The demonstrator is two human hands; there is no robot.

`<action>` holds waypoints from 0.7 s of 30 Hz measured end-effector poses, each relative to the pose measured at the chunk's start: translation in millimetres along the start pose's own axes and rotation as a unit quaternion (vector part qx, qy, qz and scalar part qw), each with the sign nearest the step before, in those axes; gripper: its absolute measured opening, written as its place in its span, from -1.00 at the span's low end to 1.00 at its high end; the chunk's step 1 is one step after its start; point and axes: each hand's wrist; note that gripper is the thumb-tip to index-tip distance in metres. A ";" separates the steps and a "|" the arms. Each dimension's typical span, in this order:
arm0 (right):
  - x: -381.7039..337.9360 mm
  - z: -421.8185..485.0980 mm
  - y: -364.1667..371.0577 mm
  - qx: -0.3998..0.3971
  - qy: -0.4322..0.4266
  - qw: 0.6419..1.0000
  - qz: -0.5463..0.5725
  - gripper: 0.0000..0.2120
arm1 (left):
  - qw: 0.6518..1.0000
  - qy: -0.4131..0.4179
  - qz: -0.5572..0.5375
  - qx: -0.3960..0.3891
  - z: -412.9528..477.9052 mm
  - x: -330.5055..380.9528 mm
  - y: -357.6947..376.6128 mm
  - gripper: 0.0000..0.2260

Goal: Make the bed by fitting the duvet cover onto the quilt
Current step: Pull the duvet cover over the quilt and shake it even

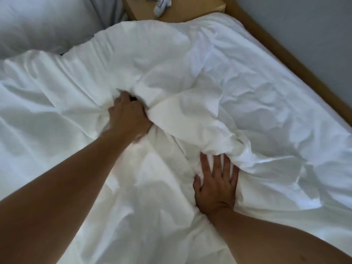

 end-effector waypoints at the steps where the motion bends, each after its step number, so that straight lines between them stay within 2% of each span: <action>1: -0.1 0.1 0.3 0.001 -0.001 1.000 0.001 -0.36 | 0.996 0.079 -0.023 0.040 5.7 13.2 1.9 -0.42; 2: -0.5 0.4 0.4 0.004 -0.002 1.000 0.001 -0.36 | 0.981 0.180 -0.038 0.058 8.5 26.5 5.8 -0.43; 3: -0.5 0.4 0.4 0.005 -0.004 1.000 0.000 -0.36 | 0.964 0.260 -0.042 0.039 9.8 38.6 9.9 -0.47; 4: -0.6 -0.1 0.4 0.006 -0.007 1.000 -0.001 -0.36 | 0.959 0.281 -0.039 -0.028 11.8 47.3 14.1 -0.50; 6: 0.4 -0.4 0.4 0.011 -0.010 1.000 0.003 -0.37 | 0.961 0.230 -0.030 -0.149 26.0 50.5 15.5 -0.54; 7: 0.8 -0.2 0.4 0.014 -0.010 1.000 0.004 -0.37 | 0.964 0.201 -0.062 -0.161 36.3 47.4 13.5 -0.57; 8: 0.5 -0.1 0.7 0.014 -0.010 1.000 0.004 -0.37 | 0.969 0.183 -0.097 -0.133 44.7 44.5 6.2 -0.61; 9: 0.3 0.0 1.3 0.015 -0.010 1.000 0.005 -0.37 | 0.977 0.176 -0.102 -0.058 56.0 38.5 -1.2 -0.67; 10: 0.1 -0.2 1.9 0.016 -0.011 1.000 0.006 -0.37 | 0.982 0.175 -0.062 0.039 66.5 31.9 -7.0 -0.67; 11: 0.1 -0.4 2.6 0.017 -0.011 1.000 0.009 -0.36 | 0.982 0.150 0.015 0.110 74.1 24.6 -9.1 -0.56; 12: 0.7 -0.5 3.2 0.017 -0.012 1.000 0.012 -0.35 | 0.983 0.111 0.085 0.121 77.0 22.0 -10.8 -0.41; 13: 1.6 -0.4 3.8 0.015 -0.011 1.000 0.012 -0.34 | 0.986 0.079 0.126 0.079 76.1 23.9 -6.7 -0.32; 14: 2.2 -0.5 4.6 0.014 -0.011 1.000 0.012 -0.33 | 0.987 0.069 0.146 0.028 72.2 29.8 1.7 -0.36; 16: 2.7 -0.7 7.4 0.012 -0.012 1.000 0.013 -0.31 | 0.986 0.103 0.127 -0.020 60.5 44.8 25.0 -0.62; 18: 3.3 -1.7 10.2 0.016 -0.010 1.000 0.019 -0.30 | 0.988 0.135 0.072 0.008 55.3 50.1 33.7 -0.75; 21: 5.0 -2.8 15.6 0.024 -0.016 1.000 0.006 -0.34 | 0.982 0.149 0.034 0.114 68.9 21.5 13.4 -0.75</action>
Point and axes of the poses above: each hand's wrist, its own z-axis towards the middle knuckle, its own y-axis out of the palm, x = y × z, and after that the axes turned 10 degrees about x, right-handed
